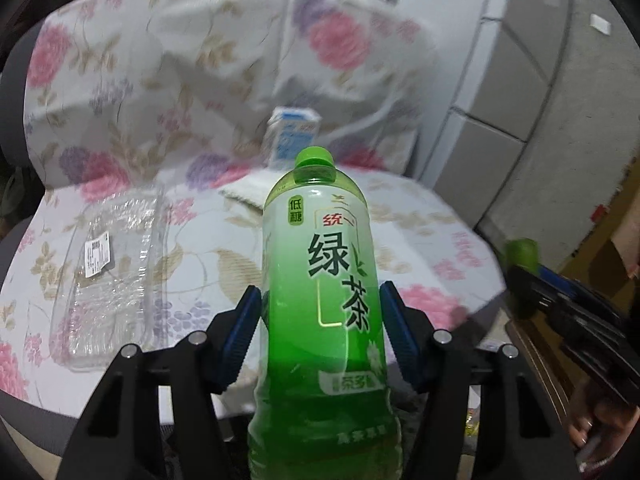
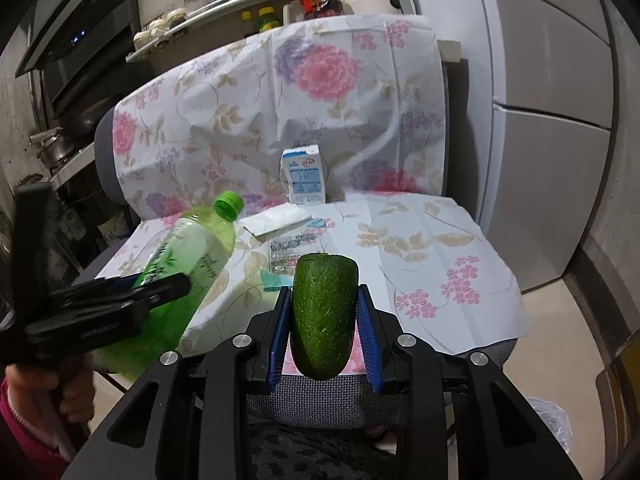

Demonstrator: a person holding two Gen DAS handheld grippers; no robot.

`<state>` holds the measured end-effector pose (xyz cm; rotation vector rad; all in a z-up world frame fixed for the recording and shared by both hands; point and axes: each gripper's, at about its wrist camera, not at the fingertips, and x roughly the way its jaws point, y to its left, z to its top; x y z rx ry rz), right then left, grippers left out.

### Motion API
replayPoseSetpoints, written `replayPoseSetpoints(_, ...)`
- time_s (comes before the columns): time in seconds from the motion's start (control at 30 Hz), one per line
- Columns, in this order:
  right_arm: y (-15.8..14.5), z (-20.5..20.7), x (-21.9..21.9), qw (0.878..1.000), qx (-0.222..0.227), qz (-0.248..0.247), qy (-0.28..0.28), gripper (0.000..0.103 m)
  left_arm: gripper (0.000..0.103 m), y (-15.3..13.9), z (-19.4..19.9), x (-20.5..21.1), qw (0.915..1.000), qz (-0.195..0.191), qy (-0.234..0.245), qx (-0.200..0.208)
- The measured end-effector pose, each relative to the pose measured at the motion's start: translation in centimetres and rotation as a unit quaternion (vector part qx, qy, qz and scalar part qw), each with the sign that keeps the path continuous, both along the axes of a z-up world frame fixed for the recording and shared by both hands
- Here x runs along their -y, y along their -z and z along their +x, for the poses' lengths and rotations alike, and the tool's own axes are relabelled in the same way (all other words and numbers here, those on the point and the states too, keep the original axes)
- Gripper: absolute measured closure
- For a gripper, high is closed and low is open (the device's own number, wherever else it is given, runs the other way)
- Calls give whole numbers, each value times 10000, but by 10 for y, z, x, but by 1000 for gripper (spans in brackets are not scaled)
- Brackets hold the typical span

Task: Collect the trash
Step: 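Carry both items over the trash bin and open both grippers to drop them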

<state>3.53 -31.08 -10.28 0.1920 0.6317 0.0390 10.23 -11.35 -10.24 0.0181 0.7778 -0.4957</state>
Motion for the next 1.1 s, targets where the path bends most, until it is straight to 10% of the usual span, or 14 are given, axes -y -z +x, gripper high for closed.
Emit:
replayPoseSetpoints(0.47, -23, -79, 30, 9962, 199, -423, 738, 70, 43, -11, -65, 61, 9934, -315, 1067, 282)
replayPoseSetpoints(1.1, 20, -184, 144, 9652, -204, -276, 2592, 70, 43, 35, -131, 212, 9467, -480, 3185, -75)
